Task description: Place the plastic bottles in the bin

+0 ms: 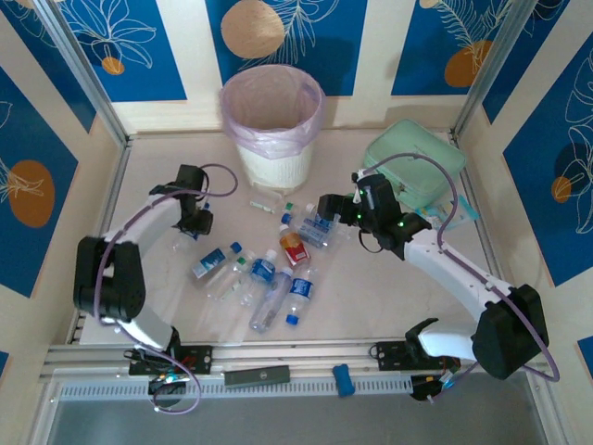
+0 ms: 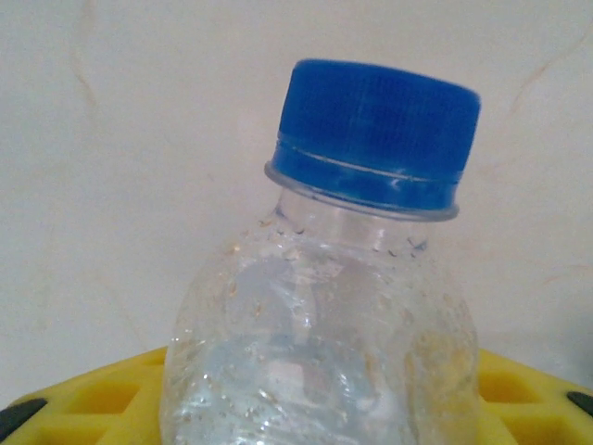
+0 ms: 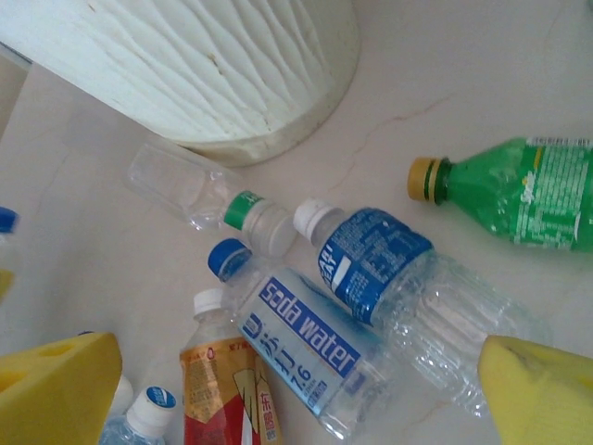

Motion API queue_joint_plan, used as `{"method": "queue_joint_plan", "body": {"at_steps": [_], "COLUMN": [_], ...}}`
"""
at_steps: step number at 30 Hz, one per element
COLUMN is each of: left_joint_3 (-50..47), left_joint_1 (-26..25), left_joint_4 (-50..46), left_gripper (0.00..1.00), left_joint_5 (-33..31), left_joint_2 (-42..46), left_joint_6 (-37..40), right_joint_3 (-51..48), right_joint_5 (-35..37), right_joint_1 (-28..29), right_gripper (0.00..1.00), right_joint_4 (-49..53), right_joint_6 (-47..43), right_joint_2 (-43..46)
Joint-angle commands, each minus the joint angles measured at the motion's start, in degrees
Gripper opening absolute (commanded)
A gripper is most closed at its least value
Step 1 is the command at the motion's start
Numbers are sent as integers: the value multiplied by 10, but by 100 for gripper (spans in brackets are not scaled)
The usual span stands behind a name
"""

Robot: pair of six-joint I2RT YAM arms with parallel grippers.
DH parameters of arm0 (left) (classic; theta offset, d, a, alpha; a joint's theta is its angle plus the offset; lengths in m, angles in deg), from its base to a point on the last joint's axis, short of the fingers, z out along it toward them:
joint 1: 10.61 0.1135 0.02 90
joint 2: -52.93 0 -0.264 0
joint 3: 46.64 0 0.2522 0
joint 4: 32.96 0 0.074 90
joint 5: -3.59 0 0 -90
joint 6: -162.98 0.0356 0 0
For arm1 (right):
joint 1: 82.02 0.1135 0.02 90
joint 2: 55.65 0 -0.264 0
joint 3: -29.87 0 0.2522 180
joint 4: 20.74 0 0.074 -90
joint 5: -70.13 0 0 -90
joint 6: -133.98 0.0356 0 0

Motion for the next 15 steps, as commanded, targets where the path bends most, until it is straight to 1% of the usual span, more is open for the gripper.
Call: {"method": "queue_joint_plan", "body": {"at_steps": [1,6,10,15], "left_joint_3": [-13,-29,-35,21], "left_joint_1": [8,7,8,6], "left_joint_4": [23,42,62,69], "left_gripper": [43,41,40,40], "left_joint_5": [26,79,133,203], "left_joint_2": [57,124,177,232], "left_joint_6": [-10,-24,-45,-92], "right_joint_3": [-20,-39,-50,-51], "right_joint_5": [-17,-35,-43,-54], "right_joint_1": [-1,0,1,1], "right_gripper": [99,99,99,99], "right_joint_4": [17,32,44,58], "right_joint_6": [34,62,69,69], "right_joint_2": [10,4,6,10]}}
